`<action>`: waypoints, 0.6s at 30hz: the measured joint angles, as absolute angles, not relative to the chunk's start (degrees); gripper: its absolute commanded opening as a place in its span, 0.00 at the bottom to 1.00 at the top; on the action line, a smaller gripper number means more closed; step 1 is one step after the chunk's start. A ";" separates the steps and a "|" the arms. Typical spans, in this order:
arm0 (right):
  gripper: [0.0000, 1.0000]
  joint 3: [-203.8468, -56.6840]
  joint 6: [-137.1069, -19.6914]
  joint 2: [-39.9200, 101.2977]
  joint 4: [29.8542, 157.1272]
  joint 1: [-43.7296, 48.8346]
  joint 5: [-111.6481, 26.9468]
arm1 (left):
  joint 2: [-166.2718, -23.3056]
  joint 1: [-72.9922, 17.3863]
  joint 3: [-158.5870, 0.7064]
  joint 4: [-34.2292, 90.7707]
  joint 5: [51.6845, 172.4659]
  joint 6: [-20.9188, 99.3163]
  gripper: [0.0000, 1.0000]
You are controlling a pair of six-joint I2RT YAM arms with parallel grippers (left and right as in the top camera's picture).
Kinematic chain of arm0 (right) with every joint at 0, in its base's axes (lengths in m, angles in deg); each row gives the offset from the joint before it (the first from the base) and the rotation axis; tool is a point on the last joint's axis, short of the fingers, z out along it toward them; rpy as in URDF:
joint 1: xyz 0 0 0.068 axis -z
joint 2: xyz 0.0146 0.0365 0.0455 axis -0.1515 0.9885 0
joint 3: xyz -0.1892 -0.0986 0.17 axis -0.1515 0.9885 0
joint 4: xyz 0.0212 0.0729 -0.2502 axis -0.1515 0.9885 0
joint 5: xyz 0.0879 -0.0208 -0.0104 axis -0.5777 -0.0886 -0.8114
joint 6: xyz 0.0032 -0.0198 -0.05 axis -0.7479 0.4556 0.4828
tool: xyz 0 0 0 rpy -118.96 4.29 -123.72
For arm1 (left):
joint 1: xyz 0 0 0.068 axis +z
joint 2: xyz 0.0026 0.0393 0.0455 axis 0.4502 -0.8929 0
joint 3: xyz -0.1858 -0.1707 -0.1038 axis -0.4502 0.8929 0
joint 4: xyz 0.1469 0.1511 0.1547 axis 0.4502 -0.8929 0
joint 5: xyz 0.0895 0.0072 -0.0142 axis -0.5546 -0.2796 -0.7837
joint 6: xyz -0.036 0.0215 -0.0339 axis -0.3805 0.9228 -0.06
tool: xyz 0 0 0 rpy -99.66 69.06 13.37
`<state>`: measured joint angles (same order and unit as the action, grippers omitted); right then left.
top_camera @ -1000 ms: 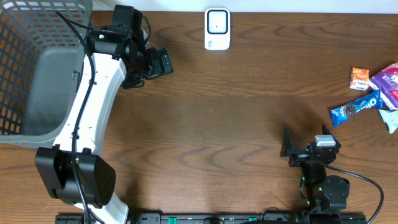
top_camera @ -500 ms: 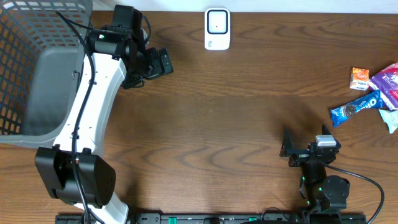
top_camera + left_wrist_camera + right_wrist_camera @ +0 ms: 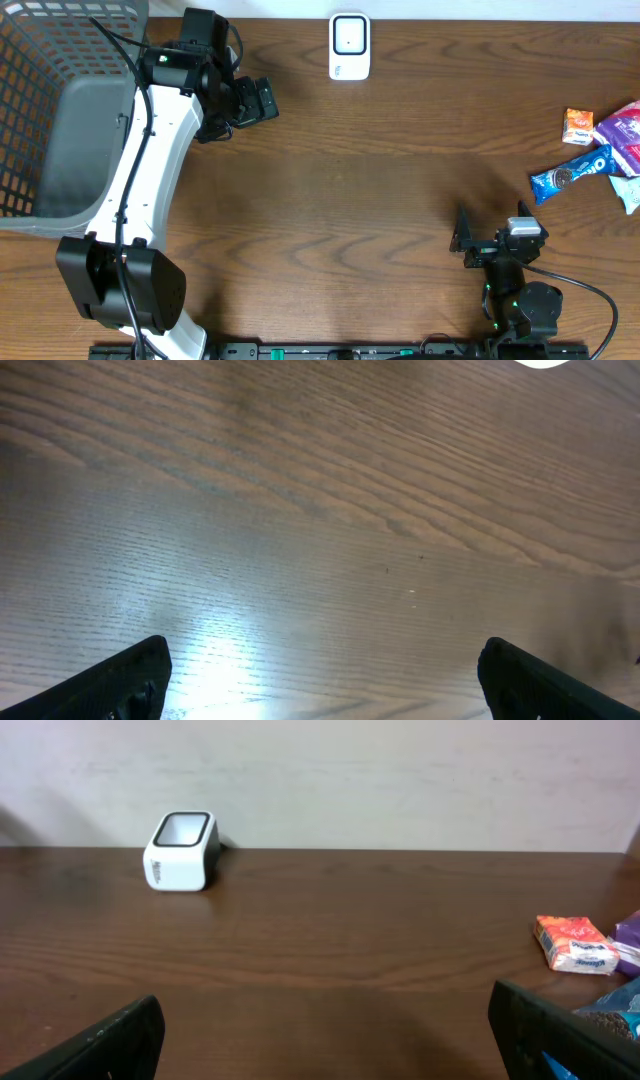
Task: Scan the item barcode
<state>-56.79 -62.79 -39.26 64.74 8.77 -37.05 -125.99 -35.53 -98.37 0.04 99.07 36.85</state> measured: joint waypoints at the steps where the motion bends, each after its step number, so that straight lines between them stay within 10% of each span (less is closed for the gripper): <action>1: 0.99 -56.79 -62.79 -39.26 64.74 8.77 -37.05 | -125.99 -35.53 -98.37 0.04 99.07 36.85 0.98; 18: 0.99 -56.79 -62.79 -39.26 64.72 8.77 -37.05 | -120.74 -35.51 -91.79 -2.03 94.50 37.33 0.98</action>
<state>-56.79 -62.79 -39.26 64.72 8.77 -37.05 -120.74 -35.51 -91.79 -2.03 94.50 37.33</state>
